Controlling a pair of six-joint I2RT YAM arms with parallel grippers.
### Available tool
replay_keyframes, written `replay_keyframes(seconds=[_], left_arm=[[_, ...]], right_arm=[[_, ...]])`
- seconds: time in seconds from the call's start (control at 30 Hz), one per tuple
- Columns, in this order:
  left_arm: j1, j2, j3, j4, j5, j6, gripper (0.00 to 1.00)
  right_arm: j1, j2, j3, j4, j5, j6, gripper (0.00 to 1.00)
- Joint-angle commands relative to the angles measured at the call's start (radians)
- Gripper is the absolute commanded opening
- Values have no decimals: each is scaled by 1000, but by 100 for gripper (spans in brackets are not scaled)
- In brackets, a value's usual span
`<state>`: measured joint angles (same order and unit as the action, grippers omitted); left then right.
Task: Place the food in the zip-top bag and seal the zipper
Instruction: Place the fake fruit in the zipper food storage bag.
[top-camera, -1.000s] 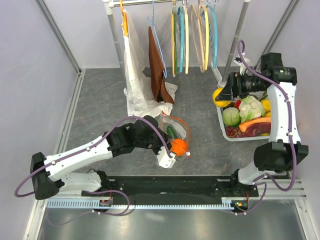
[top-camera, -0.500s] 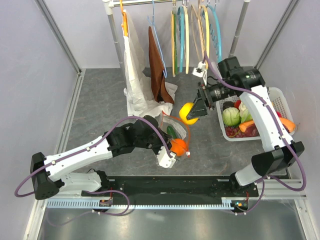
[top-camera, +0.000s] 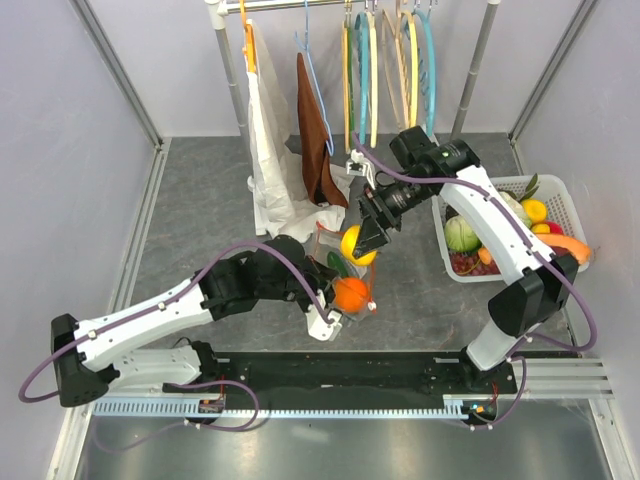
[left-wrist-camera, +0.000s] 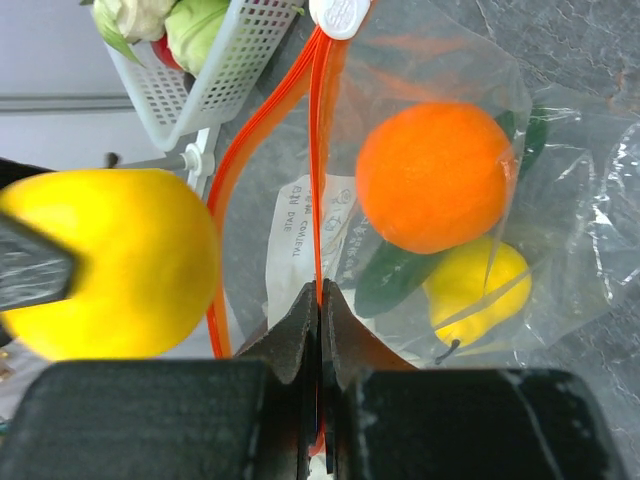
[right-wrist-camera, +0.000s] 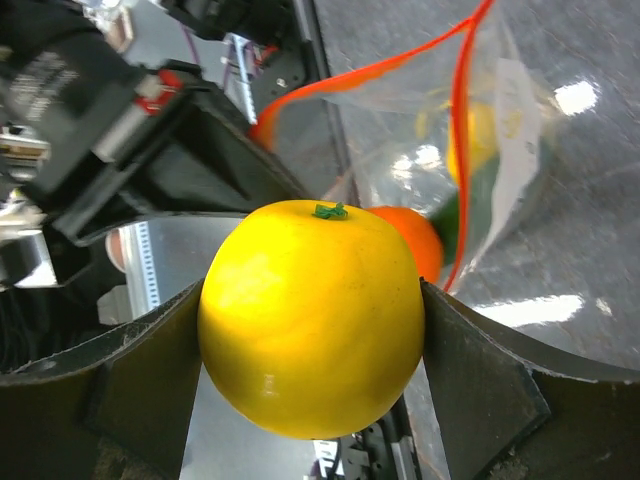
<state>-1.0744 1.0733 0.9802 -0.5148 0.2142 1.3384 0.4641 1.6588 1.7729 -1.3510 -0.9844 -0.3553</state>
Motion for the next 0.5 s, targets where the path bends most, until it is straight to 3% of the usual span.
replay_keyframes(seconds=[0.0,0.47], left_arm=[[-7,-16,6,59,11,50,2],[-6,-45,-32,142,-3,53,2]], right_arm=[[47,-7,-6,35,85,10,69],[200,-31,-29,124,332,0,68]])
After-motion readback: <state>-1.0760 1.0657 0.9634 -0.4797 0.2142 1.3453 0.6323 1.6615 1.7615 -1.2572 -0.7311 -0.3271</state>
